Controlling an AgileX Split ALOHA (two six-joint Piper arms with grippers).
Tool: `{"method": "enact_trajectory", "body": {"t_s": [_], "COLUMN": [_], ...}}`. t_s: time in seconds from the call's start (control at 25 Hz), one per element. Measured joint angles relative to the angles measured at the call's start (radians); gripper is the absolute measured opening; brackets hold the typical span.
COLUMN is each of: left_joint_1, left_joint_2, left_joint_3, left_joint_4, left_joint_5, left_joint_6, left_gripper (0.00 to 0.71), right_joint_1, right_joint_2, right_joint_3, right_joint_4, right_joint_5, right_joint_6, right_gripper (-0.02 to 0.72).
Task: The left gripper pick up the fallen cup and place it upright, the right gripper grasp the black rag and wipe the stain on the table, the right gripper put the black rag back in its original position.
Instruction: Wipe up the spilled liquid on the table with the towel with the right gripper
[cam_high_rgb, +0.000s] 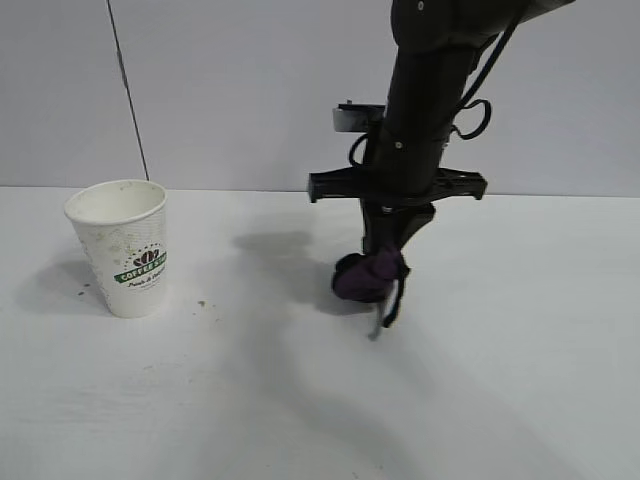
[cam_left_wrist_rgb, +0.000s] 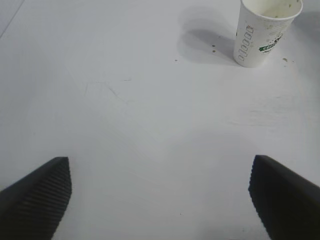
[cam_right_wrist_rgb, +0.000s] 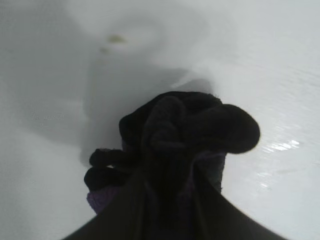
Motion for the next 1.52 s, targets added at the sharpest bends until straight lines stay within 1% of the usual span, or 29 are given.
{"method": "enact_trajectory", "body": {"t_s": [0.08,0.16,0.24,0.32,0.4,0.56,0.72,1.16,1.28,1.44,1.52], "left_joint_1": [0.000,0.000,0.000,0.000,0.000,0.000,0.000,0.000,0.000,0.000,0.000], "left_joint_2": [0.000,0.000,0.000,0.000,0.000,0.000,0.000,0.000,0.000,0.000,0.000], "left_joint_3": [0.000,0.000,0.000,0.000,0.000,0.000,0.000,0.000,0.000,0.000,0.000], "left_joint_4": [0.000,0.000,0.000,0.000,0.000,0.000,0.000,0.000,0.000,0.000,0.000], "left_joint_5": [0.000,0.000,0.000,0.000,0.000,0.000,0.000,0.000,0.000,0.000,0.000], "left_joint_6": [0.000,0.000,0.000,0.000,0.000,0.000,0.000,0.000,0.000,0.000,0.000], "left_gripper": [0.696,0.696,0.696,0.696,0.696,0.696,0.696,0.696,0.696,0.696,0.696], "right_joint_1": [0.030,0.058,0.082,0.093,0.100,0.108,0.121,0.168,0.178,0.185,0.185], "right_joint_2": [0.007,0.018,0.039,0.063,0.087,0.103,0.104,0.116,0.125,0.127,0.127], "right_joint_3": [0.000,-0.001,-0.001,-0.001,-0.001,-0.001,-0.001,-0.001,-0.002,-0.003,-0.003], "right_joint_4": [0.045,0.065,0.077,0.094,0.119,0.138,0.174,0.216,0.235,0.234,0.212], "right_joint_5": [-0.079,-0.130,-0.166,-0.184,-0.194,-0.207,-0.221,-0.282,-0.294,-0.299,-0.299], "right_joint_6": [-0.007,-0.008,-0.009,-0.009,-0.010,-0.010,-0.010,-0.012,-0.027,-0.051,-0.067], "right_gripper": [0.111,0.111,0.111,0.111,0.111,0.111,0.111,0.111,0.111,0.111,0.111]}}
